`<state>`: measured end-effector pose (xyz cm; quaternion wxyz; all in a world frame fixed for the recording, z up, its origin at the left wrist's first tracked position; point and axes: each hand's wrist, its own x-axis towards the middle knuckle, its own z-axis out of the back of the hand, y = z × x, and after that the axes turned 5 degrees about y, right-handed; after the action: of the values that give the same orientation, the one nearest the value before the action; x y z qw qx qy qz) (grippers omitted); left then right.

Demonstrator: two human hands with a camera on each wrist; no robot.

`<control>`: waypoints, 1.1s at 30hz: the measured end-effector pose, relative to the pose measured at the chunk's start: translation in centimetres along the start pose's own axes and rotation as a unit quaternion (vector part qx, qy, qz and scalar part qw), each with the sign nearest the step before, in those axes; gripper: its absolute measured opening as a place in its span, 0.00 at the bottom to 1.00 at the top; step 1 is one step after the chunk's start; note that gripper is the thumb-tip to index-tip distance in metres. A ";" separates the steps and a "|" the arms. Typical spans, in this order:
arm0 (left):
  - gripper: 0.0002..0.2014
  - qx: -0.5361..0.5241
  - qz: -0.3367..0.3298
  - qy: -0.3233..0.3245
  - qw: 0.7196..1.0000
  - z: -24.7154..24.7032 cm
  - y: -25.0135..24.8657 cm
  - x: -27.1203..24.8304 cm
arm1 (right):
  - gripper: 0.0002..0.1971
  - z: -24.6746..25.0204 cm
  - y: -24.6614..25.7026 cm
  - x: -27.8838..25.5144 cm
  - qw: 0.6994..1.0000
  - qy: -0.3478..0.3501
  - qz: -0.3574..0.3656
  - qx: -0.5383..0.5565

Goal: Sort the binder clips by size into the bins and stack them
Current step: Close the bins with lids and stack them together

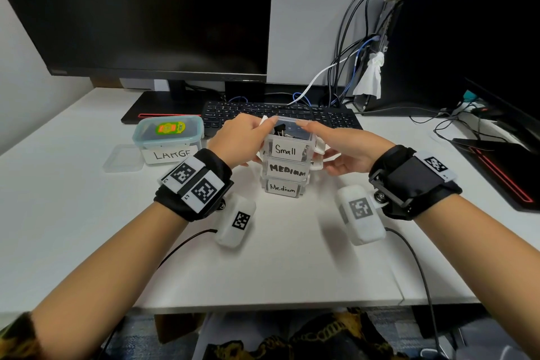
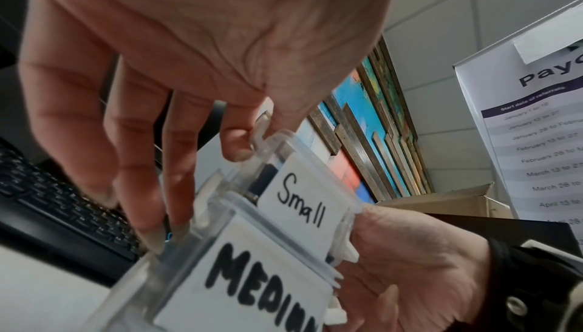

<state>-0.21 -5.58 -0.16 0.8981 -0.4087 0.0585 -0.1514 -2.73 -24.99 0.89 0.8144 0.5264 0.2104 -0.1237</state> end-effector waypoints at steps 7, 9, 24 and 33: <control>0.28 0.008 -0.002 -0.005 1.000 -0.1 -0.1 -0.1 | 0.31 0.3 0.4 -0.1 0.996 -0.043 0.052 -0.052; 0.29 0.013 -0.004 -0.011 1.000 -0.1 -0.1 0.0 | 0.29 0.3 0.5 -0.4 0.992 -0.069 0.084 -0.060; 0.19 0.047 -0.012 -0.120 0.992 -0.5 -1.5 0.7 | 0.21 -1.2 1.8 -0.4 0.940 -0.236 0.138 -0.202; 0.19 -0.005 -0.007 -0.116 0.993 -0.7 -1.5 0.6 | 0.23 -1.5 1.6 0.0 0.933 -0.264 0.159 -0.185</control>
<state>-0.12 -7.26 0.53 0.8956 -0.4285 -0.0483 -0.1091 -2.38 -22.99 1.65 0.9327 0.3409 -0.0797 -0.0861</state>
